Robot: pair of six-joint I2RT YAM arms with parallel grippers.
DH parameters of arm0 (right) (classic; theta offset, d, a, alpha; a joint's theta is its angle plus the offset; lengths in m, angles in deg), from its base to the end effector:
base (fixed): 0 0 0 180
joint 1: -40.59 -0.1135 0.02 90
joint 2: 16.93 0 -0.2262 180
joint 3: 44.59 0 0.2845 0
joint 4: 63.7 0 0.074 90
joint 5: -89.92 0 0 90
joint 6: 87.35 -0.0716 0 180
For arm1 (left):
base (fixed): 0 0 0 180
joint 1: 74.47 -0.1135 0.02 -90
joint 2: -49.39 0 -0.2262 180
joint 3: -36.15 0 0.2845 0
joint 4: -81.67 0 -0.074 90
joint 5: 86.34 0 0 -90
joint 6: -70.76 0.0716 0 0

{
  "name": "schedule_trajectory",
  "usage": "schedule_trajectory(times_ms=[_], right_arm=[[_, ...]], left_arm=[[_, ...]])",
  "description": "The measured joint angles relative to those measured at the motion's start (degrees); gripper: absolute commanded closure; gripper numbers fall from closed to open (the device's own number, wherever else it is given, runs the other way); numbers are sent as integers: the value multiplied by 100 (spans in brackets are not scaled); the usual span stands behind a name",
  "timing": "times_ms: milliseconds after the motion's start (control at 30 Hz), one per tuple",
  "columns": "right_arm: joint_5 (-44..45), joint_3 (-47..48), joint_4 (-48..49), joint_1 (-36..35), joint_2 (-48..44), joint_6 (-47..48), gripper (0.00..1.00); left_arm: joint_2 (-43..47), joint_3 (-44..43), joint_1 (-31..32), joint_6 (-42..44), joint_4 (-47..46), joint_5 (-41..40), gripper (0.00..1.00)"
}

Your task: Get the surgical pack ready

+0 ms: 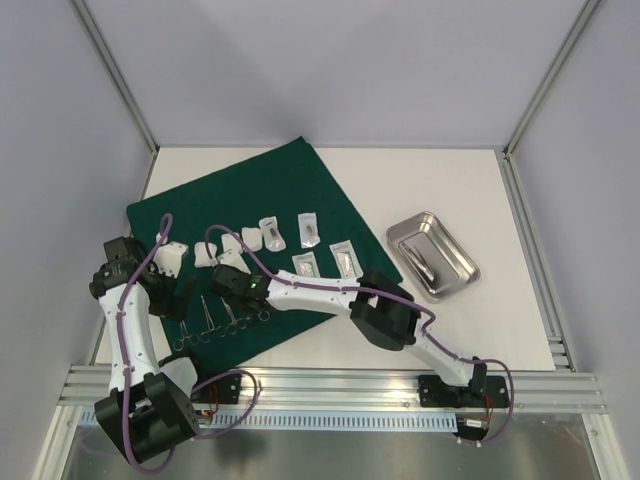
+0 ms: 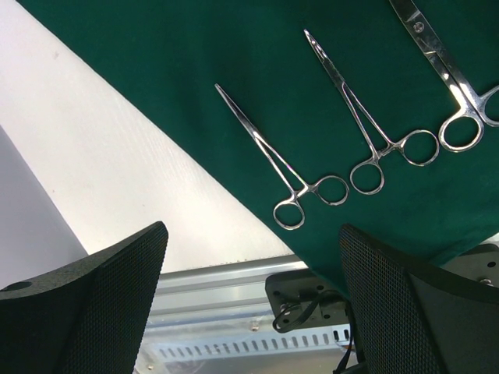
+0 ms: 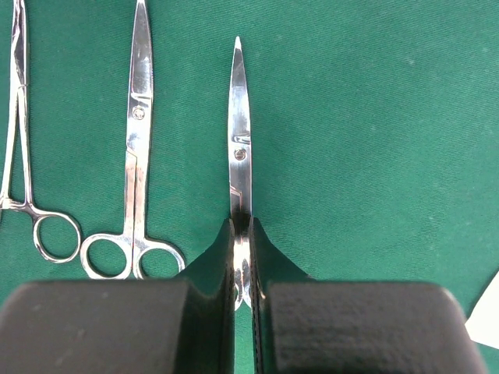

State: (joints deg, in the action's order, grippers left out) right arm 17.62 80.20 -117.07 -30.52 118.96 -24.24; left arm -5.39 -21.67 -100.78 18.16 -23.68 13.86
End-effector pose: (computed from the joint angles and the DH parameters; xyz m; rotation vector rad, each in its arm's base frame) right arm 0.1899 0.4877 0.0878 -0.8988 2.4575 0.1800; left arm 0.2021 0.0858 0.1763 0.3082 2.7593 0.0267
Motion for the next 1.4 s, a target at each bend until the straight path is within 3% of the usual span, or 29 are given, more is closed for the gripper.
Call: schedule_trajectory(times_ms=[567,767,900,1167,1400], right_arm=[[-31,-835,463,160,-621,455,100],[-201,-1473,721,474,-1447,894,99],[-382,-2168,883,1217,-2629,1394,100],[-691,-4186,1117,3689,-5147,2710,100],[-1049,-5530,1040,5178,-5578,3519,99]], left_arm=[[0,0,0,13,2,2,0],[-2,-52,0,33,146,98,1],[-42,-365,0,48,354,328,1],[-313,-1119,0,46,422,892,1],[-719,-1510,0,2,411,1331,2]])
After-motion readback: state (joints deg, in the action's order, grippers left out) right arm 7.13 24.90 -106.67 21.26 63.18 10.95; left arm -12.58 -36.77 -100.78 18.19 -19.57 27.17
